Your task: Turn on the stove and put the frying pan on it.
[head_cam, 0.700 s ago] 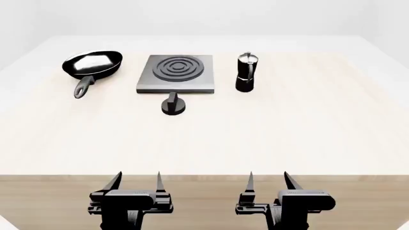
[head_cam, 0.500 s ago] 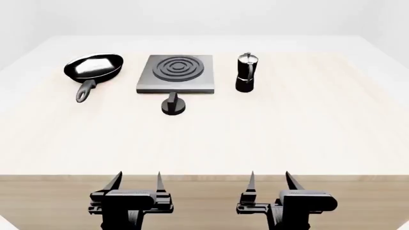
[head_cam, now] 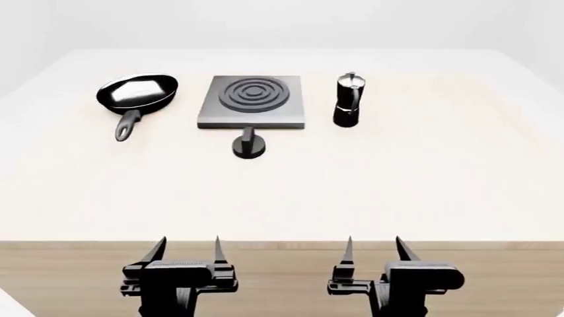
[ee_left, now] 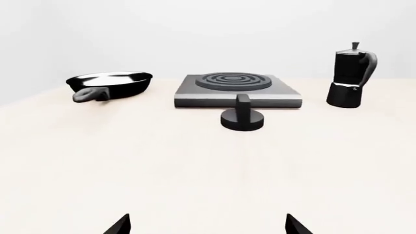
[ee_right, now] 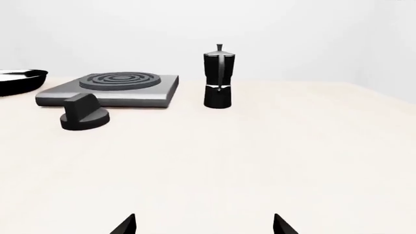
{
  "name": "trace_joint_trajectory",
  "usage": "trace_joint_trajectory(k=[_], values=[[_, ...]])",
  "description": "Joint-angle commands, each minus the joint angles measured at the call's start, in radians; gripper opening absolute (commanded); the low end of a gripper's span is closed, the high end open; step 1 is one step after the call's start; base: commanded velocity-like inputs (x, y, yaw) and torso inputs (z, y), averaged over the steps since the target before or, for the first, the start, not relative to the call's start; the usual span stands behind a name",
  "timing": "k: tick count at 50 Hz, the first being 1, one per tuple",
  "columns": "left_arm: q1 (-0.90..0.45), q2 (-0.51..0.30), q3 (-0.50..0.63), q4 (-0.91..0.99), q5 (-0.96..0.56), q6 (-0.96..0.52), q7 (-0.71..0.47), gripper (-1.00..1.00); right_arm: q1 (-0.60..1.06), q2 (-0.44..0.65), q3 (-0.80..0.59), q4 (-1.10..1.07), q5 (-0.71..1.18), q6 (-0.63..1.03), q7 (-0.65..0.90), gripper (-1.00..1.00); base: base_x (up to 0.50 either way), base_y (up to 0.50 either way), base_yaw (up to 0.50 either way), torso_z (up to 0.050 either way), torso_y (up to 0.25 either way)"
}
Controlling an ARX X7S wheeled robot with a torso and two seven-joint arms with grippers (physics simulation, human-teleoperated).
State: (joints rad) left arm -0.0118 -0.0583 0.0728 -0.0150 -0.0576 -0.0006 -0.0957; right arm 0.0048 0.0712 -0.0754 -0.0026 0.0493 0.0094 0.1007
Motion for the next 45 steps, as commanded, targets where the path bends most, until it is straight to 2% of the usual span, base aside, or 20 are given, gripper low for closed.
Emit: trace_joint_trajectory(k=[1,24,36,45], values=[[0.003,-0.017,0.018,0.004,-0.007,0.004,-0.029,1.0,-0.002,0.016,-0.022,-0.013,0.0,0.022,0.027,1.0,0.0,0.5,0.0,0.0,0.0],[-0.004,-0.039,0.046,-0.01,-0.025,0.014,-0.068,1.0,0.005,0.038,-0.055,-0.007,0.023,0.025,0.053,1.0,0.0,0.5,0.0,0.0,0.0],[-0.004,-0.054,0.062,-0.006,-0.035,0.017,-0.078,1.0,0.012,0.047,-0.066,-0.007,0.037,0.037,0.067,1.0,0.0,0.0,0.0,0.0,0.0],[-0.007,-0.06,0.073,-0.02,-0.04,0.032,-0.085,1.0,0.013,0.054,-0.073,0.001,0.047,0.032,0.072,1.0,0.48,0.0,0.0,0.0,0.0]])
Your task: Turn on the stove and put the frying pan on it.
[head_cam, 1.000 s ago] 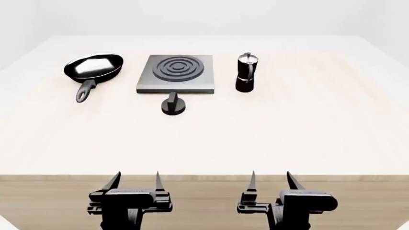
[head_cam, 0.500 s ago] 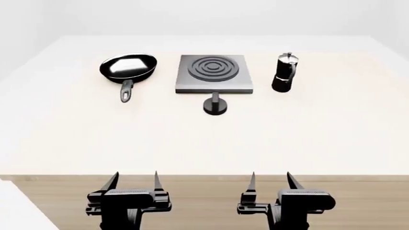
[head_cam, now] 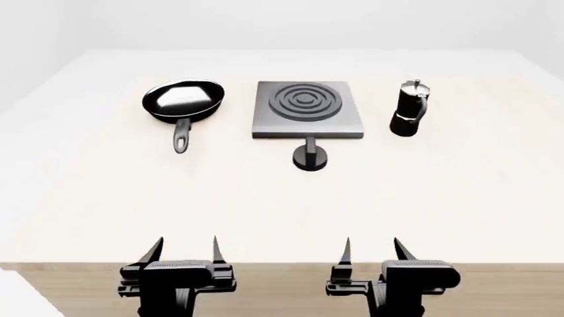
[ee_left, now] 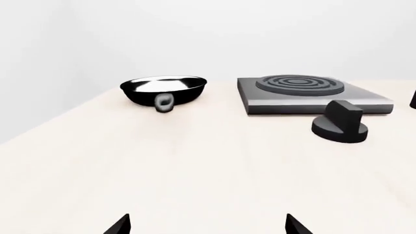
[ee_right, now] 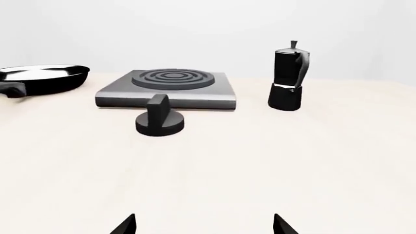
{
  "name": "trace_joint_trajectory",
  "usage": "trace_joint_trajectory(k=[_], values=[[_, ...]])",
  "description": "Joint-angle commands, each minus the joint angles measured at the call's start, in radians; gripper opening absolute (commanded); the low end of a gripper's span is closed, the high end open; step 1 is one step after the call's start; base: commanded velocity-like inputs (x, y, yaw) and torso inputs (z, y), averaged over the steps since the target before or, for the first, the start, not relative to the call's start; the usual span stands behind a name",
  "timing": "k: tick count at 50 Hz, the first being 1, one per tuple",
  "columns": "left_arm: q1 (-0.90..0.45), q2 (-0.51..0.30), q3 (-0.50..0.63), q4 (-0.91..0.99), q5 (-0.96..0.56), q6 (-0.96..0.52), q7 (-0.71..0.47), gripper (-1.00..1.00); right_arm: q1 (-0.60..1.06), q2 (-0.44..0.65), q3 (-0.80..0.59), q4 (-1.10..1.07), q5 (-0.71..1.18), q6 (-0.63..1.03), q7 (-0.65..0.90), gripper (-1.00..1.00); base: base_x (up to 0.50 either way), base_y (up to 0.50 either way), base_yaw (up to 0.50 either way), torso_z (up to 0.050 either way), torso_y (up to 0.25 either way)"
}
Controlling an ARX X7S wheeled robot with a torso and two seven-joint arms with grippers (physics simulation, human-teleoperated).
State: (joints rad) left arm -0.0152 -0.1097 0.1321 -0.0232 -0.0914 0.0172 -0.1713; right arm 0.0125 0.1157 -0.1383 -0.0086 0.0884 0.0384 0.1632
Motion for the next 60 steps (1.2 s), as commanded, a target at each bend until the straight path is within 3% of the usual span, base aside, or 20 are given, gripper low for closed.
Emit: trace_joint_trajectory(k=[1,60], values=[[-0.004,-0.01,0.014,-0.01,-0.008,0.014,-0.01,1.0,0.006,0.011,-0.011,0.011,0.009,-0.001,0.009,1.0,0.5,0.0,0.0,0.0,0.0],[-0.007,-0.045,0.06,-0.008,-0.041,0.022,-0.057,1.0,0.009,0.044,-0.05,0.009,0.046,-0.011,0.054,1.0,0.5,0.02,0.0,0.0,0.0]])
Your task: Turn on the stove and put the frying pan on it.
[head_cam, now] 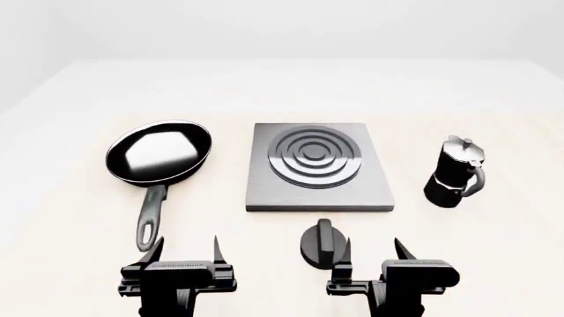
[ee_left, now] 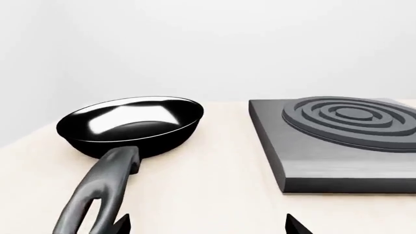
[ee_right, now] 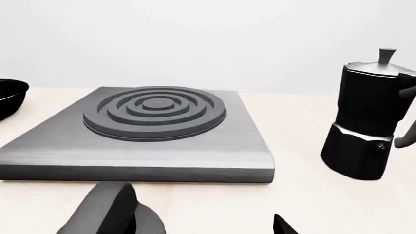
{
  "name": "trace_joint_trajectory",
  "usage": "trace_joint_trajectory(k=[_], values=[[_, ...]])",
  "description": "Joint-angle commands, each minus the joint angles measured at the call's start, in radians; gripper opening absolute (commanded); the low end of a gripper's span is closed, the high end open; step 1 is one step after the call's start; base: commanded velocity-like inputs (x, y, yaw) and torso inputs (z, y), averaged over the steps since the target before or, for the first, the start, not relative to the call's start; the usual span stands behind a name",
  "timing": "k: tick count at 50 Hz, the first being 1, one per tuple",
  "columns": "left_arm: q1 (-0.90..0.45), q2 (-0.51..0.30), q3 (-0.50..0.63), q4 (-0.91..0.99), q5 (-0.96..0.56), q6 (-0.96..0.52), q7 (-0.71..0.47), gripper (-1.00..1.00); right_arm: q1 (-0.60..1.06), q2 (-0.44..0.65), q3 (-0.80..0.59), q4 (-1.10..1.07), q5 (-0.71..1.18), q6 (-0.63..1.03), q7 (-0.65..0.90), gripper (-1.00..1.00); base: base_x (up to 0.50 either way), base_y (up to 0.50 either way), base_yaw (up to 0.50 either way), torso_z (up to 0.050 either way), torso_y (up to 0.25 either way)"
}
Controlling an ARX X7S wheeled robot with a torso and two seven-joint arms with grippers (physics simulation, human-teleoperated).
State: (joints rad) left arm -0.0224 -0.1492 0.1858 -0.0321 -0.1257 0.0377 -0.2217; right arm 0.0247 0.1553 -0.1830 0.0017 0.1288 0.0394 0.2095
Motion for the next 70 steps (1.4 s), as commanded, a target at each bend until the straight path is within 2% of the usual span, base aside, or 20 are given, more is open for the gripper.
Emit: trace_joint_trajectory(k=[1,5,15,23,43,52,70], values=[[0.0,-0.006,0.007,0.001,-0.007,0.001,-0.007,1.0,-0.005,0.005,-0.006,-0.005,0.005,-0.014,0.009,1.0,0.0,0.0,0.0,0.0,0.0],[-0.003,-0.007,0.007,-0.001,-0.014,-0.002,-0.01,1.0,-0.018,0.016,-0.019,-0.036,0.009,-0.042,-0.01,1.0,0.0,0.0,0.0,0.0,0.0],[0.0,-0.013,0.016,0.007,-0.013,-0.002,-0.019,1.0,0.027,0.02,-0.063,-0.294,0.032,0.268,0.018,1.0,0.0,0.0,0.0,0.0,0.0],[-0.004,-0.015,0.02,-0.007,-0.017,0.009,-0.022,1.0,0.114,0.004,-0.094,-0.368,0.066,0.47,0.03,1.0,0.0,0.0,0.0,0.0,0.0],[0.002,-0.028,0.029,0.015,-0.03,-0.003,-0.034,1.0,0.211,-0.05,-0.041,-0.363,0.24,0.743,0.043,1.0,0.0,0.0,0.0,0.0,0.0],[-0.004,-0.03,0.038,-0.003,-0.026,0.01,-0.039,1.0,0.265,-0.079,0.008,-0.334,0.32,0.985,0.106,1.0,0.0,0.0,0.0,0.0,0.0],[-0.013,-0.034,0.048,-0.025,-0.031,0.027,-0.044,1.0,0.277,-0.072,0.012,-0.305,0.357,1.022,0.141,1.0,0.0,0.0,0.0,0.0,0.0]])
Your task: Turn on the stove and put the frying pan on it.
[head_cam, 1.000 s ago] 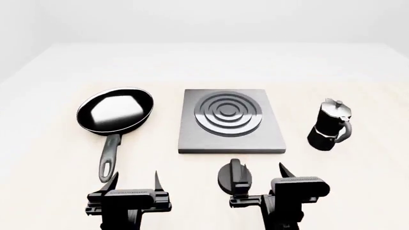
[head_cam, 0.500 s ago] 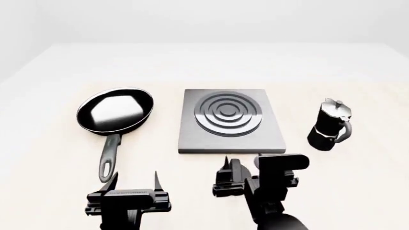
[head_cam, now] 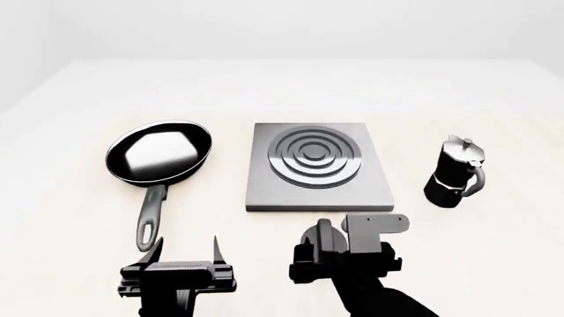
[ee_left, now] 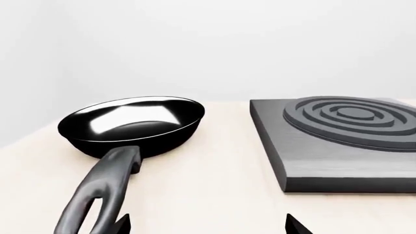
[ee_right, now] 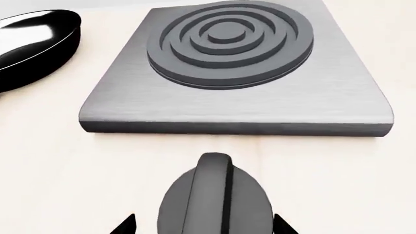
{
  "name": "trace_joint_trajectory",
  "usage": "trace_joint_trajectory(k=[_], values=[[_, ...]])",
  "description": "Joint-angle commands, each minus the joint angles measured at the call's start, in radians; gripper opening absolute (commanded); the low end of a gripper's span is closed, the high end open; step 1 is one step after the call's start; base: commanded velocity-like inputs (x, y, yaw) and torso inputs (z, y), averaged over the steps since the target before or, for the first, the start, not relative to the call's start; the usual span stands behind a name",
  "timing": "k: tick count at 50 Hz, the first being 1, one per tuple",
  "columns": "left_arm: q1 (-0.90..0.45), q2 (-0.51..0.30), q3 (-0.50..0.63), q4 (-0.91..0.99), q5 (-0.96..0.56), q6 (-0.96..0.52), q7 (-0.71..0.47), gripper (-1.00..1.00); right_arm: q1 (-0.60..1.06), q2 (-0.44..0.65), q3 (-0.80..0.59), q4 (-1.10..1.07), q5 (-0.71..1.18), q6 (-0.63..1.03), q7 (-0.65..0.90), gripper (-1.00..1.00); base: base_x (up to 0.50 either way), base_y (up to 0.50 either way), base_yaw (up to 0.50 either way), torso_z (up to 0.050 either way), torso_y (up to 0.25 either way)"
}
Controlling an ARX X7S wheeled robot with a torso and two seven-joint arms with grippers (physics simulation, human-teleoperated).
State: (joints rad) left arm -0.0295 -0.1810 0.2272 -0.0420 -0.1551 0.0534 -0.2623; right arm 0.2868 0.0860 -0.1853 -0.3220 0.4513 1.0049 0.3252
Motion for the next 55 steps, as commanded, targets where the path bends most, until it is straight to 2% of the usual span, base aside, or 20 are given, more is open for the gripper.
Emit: trace_joint_trajectory(k=[1,55], values=[[-0.006,-0.002,0.007,-0.018,-0.002,0.014,-0.004,1.0,0.015,-0.002,0.014,0.019,0.036,0.055,0.027,1.0,0.0,0.0,0.0,0.0,0.0],[-0.013,-0.021,0.033,-0.023,-0.022,0.021,-0.026,1.0,0.033,0.02,-0.009,0.116,0.081,0.051,0.115,1.0,0.0,0.0,0.0,0.0,0.0]])
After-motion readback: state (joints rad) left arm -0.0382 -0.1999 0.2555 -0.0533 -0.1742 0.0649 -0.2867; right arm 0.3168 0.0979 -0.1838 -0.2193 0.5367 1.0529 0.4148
